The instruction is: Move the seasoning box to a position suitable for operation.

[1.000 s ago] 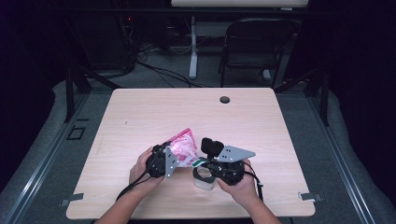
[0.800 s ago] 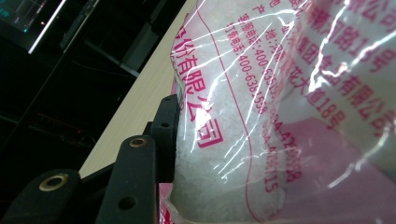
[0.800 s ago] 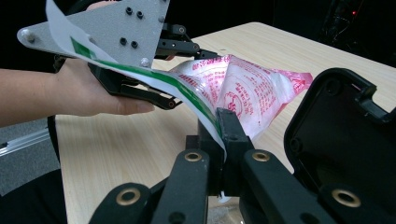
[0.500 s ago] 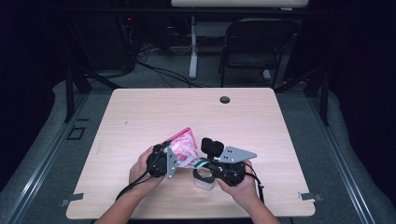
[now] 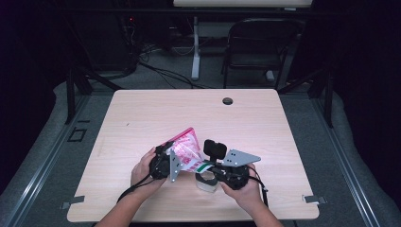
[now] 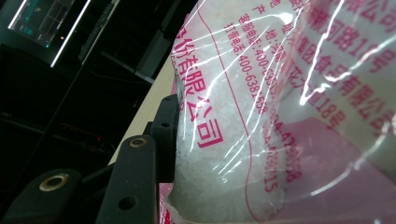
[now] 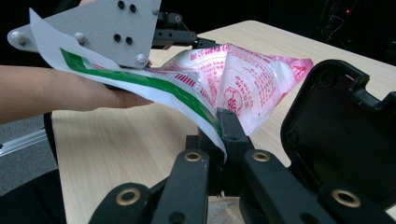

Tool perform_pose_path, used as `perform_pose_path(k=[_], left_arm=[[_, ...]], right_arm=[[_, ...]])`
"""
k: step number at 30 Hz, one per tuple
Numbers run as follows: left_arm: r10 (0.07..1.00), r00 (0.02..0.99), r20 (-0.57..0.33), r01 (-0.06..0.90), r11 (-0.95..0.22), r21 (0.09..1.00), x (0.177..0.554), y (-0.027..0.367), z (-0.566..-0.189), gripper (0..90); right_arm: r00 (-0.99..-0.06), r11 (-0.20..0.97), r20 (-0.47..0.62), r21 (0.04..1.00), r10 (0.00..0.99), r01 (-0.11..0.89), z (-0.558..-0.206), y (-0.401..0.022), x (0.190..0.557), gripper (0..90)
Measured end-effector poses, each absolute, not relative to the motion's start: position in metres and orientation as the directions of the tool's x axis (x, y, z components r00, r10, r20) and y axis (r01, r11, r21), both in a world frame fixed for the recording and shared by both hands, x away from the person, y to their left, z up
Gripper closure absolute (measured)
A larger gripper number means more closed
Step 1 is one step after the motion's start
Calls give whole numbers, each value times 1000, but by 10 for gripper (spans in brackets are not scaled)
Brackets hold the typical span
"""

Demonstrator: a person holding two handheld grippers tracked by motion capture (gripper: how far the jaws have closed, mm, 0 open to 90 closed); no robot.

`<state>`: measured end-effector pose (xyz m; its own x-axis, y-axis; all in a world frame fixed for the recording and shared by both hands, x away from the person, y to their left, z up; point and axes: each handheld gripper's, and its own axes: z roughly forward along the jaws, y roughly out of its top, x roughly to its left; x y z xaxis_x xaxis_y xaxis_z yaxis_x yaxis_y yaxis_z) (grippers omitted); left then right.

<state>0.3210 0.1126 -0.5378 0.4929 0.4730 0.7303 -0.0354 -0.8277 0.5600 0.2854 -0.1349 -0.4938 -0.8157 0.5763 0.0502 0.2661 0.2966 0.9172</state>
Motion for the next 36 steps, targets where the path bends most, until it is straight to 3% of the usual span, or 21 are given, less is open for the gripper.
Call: perform_pose_path(k=[36], left_arm=[[432,419,799,-75,-860,505,317,112,-534,612]], right_arm=[[-816,312,35,914,578,260,-498,-135,283,900]])
